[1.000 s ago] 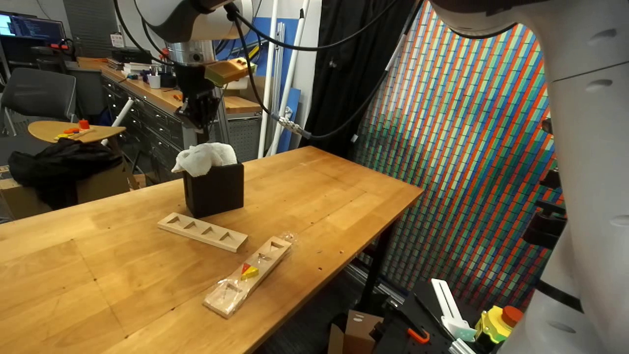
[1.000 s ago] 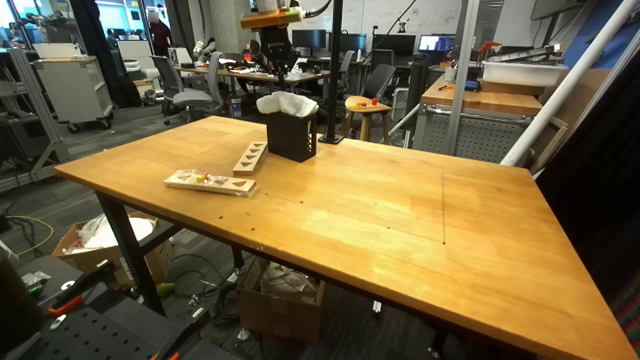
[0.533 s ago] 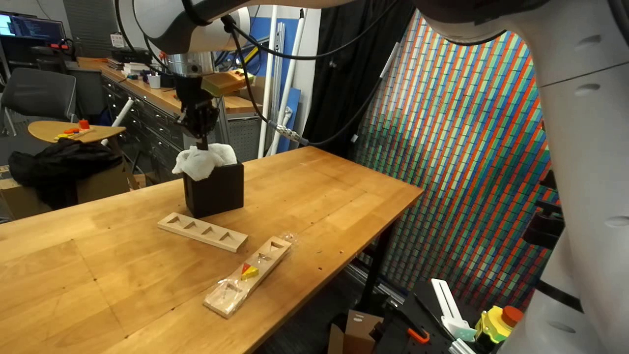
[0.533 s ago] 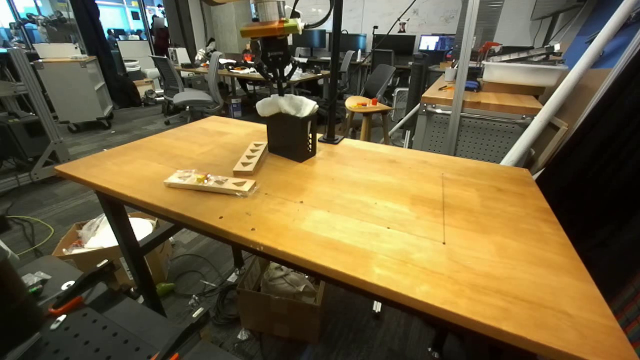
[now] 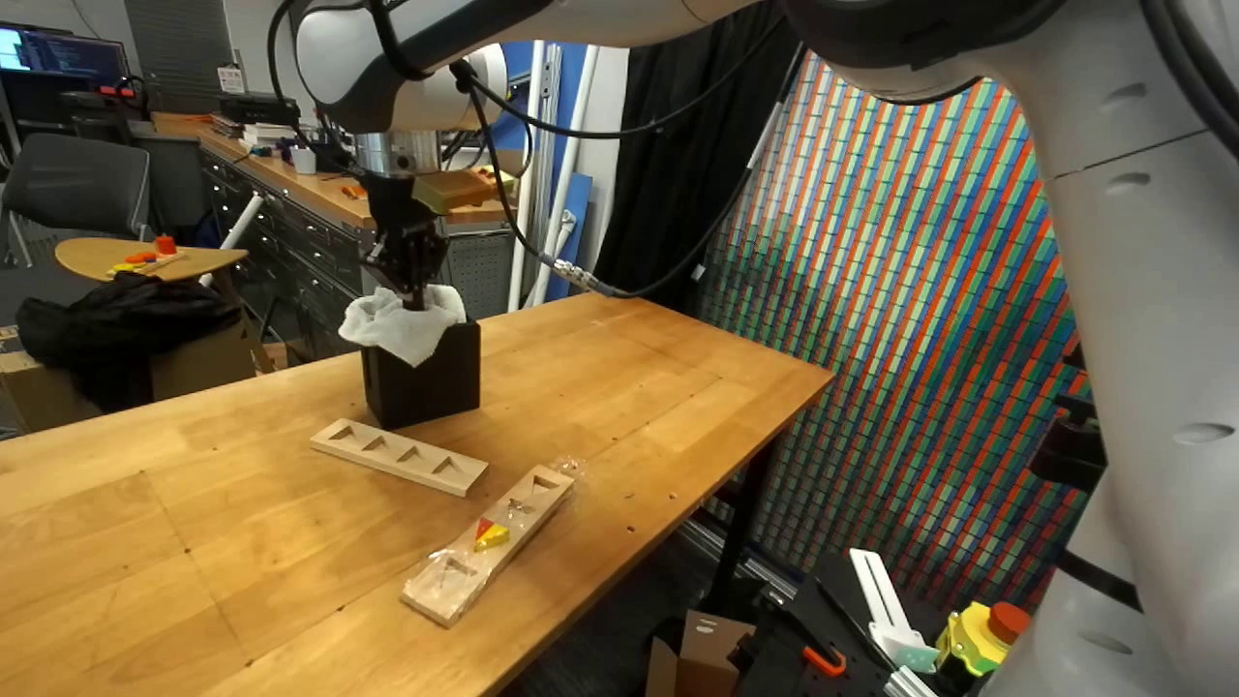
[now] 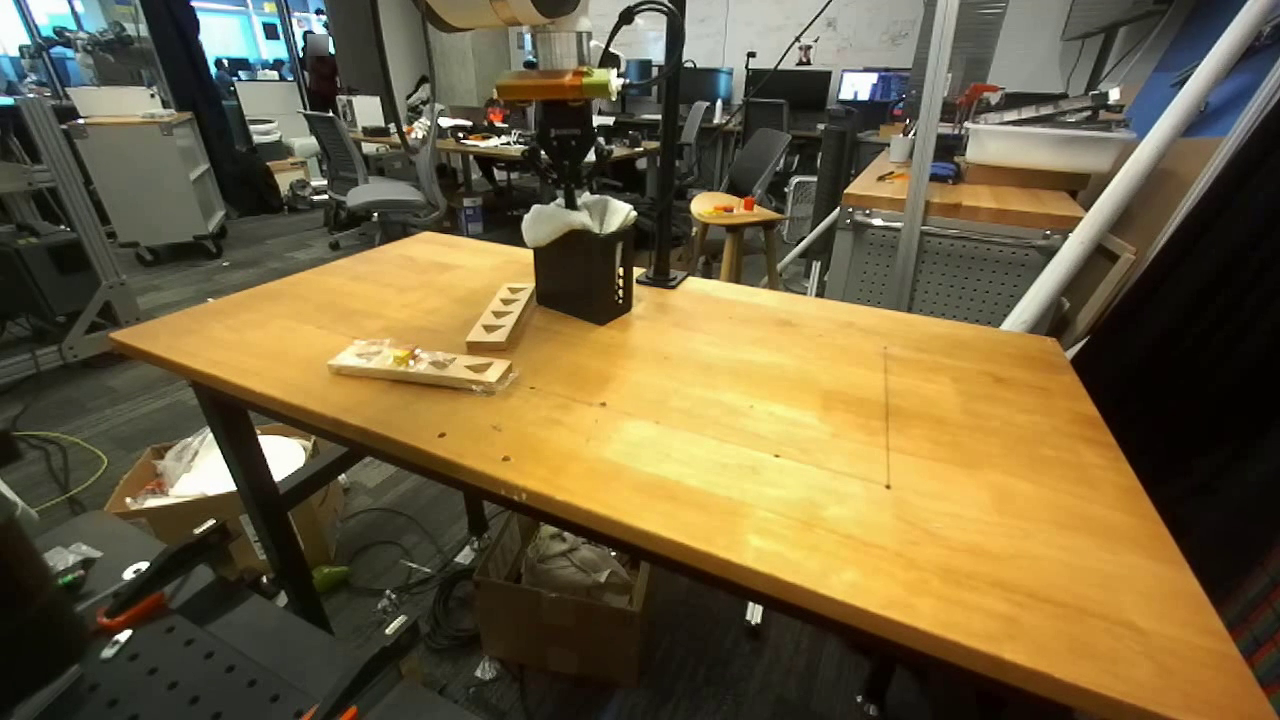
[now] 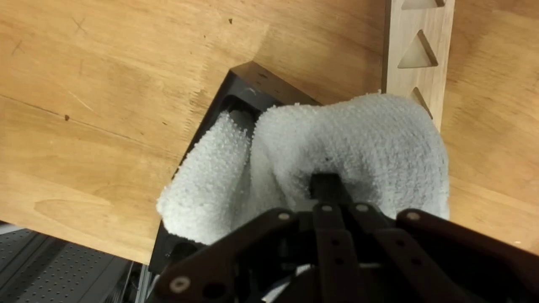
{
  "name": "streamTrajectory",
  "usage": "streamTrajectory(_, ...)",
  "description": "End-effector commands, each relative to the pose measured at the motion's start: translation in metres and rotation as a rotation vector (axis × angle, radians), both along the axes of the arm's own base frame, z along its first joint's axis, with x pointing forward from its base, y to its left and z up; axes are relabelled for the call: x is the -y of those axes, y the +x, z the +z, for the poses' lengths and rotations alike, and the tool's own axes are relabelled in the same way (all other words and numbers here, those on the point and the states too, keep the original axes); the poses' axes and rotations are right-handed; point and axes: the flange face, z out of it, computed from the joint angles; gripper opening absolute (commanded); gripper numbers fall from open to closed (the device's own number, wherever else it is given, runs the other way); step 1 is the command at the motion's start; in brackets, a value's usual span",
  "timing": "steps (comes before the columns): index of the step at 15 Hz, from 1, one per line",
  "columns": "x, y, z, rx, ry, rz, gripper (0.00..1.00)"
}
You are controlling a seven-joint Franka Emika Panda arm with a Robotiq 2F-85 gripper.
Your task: Put the white towel inside the black box
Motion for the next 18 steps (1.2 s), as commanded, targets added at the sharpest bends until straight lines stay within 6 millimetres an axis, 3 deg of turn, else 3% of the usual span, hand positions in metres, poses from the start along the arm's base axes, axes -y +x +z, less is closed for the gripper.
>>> streamTrajectory(1,0.012,0.001,-0.007,0.004,0.031,-0.036,0.01)
streamTrajectory(7,0.02,0.0,-0.023,-0.028,0.054,-0.046,0.01)
streamTrajectory(18,0.012,-0.007,-0.047,-0.123,0.046,0.02,0.01)
